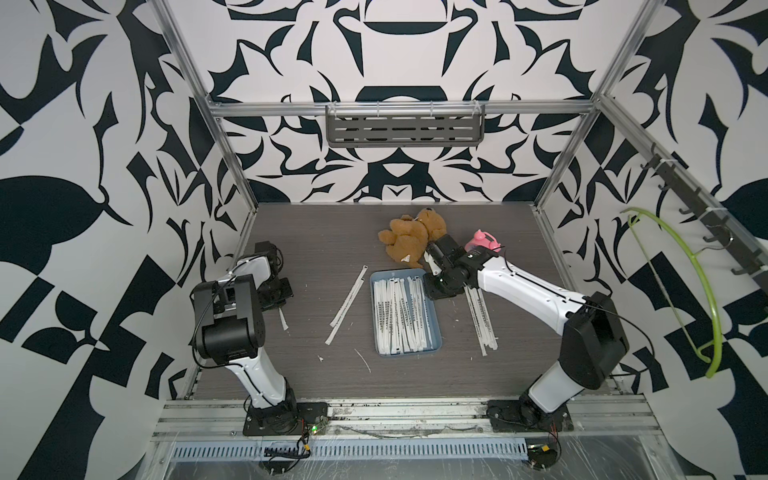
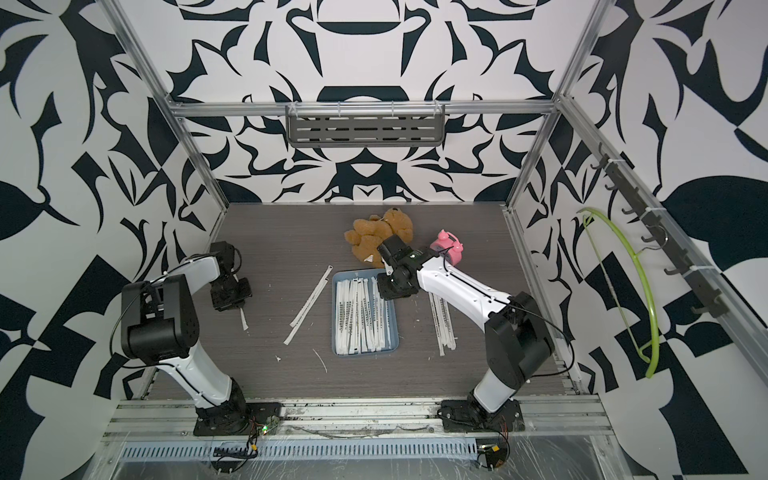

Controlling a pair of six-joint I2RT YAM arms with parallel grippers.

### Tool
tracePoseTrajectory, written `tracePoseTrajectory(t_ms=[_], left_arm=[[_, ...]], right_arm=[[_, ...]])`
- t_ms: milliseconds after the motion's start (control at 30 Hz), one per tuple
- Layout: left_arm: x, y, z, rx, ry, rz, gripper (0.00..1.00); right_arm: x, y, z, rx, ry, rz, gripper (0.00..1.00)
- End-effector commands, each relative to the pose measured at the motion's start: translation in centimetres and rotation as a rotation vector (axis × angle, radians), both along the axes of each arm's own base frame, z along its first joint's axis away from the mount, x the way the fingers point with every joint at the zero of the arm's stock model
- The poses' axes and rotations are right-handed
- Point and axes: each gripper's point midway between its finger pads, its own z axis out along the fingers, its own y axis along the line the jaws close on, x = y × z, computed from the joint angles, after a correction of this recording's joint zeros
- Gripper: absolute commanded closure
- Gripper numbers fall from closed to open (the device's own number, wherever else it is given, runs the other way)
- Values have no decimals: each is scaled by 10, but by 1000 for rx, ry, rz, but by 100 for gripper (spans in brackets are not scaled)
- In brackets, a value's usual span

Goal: Put the straws into the storage box
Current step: Pick up the straw from the center of the board, then place the straw in the storage box.

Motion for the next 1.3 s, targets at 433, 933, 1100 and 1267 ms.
tracePoseTrajectory(t_ms=[433,933,1100,1267], left_arm=[[-27,-173,136,-112,-302,-133,100],[-50,-351,85,-191,-217,-366,100],[-55,-356,49,-149,-141,-381,100],[-63,-353,31,-119,-87,-390,100]], right_arm=[[19,-41,22,-44,-45,-205,74],[26,-57,28,-108,-78,-288,74],[24,-57,26,-115,-71,-268,74],[20,-57,18,-121,-53,-262,74]])
